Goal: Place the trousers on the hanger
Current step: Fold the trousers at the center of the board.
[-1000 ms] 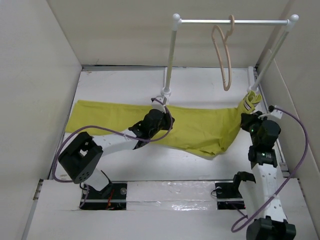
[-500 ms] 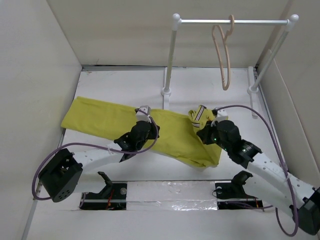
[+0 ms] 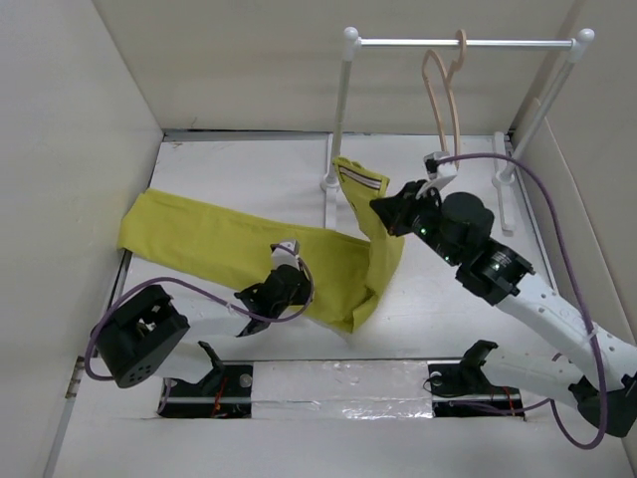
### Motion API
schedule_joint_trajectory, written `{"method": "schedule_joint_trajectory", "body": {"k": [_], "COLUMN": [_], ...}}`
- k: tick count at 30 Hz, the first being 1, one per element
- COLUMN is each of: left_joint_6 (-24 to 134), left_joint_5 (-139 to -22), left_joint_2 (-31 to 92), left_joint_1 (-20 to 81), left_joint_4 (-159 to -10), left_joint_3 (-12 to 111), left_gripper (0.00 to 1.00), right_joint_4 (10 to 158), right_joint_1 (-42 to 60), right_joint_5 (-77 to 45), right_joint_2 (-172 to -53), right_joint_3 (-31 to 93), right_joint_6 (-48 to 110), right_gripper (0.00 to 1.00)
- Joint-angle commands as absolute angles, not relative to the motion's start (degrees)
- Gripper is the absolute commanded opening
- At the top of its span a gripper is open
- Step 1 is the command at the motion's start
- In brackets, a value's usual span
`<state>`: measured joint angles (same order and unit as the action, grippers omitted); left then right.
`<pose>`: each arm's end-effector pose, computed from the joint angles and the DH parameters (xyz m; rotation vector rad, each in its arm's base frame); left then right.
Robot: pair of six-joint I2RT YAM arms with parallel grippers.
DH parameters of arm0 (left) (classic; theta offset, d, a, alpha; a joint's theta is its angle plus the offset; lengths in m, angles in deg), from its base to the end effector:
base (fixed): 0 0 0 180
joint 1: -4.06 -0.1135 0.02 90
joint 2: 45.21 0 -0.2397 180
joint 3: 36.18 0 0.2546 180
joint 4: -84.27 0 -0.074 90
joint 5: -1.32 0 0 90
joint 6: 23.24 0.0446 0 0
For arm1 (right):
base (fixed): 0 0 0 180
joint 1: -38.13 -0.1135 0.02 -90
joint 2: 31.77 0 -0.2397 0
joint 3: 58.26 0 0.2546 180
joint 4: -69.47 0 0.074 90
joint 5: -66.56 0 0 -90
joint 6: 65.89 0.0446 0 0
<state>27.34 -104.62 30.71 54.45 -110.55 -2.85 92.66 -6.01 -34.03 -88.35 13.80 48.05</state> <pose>0.1705 -0.1868 0.1192 0.0241 2.1073 -0.6865 0.1852 0.1683 0.3657 -0.1675 1.7491 0.7221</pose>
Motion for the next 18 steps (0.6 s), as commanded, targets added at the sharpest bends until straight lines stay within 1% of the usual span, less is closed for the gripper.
{"method": "schedule_joint_trajectory", "body": {"k": [1, 5, 11, 17, 18], "left_joint_6": [25.5, 25.0, 26.5, 28.3, 28.5], "left_joint_5": [-104.9, -104.9, -106.4, -103.8, -102.8], "left_joint_2": [32.4, 38.4, 46.9, 52.7, 53.7], "left_joint_1": [56.6, 59.2, 63.6, 67.7, 68.4], "left_joint_4": [-115.4, -117.6, -116.8, -117.7, -117.6], "left_joint_3": [-3.0, -0.5, 8.5, 17.3, 20.3], "left_gripper": [0.0, 0.0, 0.0, 0.0, 0.0], "right_joint_4": [85.5, 87.4, 91.7, 95.3, 96.3], "right_joint_1": [-2.8, -0.5, 2.8, 6.8, 7.5], "right_joint_5": [-33.6, -32.2, -31.8, -31.8, -31.4], "right_joint_2": [-85.0, -82.7, -79.4, -76.7, -77.0], "right_joint_3": [21.1, 25.9, 32.2, 37.6, 38.2], "right_joint_6": [44.9, 43.0, 40.7, 37.9, 37.7], "right_gripper": [0.0, 0.0, 0.0, 0.0, 0.0]}}
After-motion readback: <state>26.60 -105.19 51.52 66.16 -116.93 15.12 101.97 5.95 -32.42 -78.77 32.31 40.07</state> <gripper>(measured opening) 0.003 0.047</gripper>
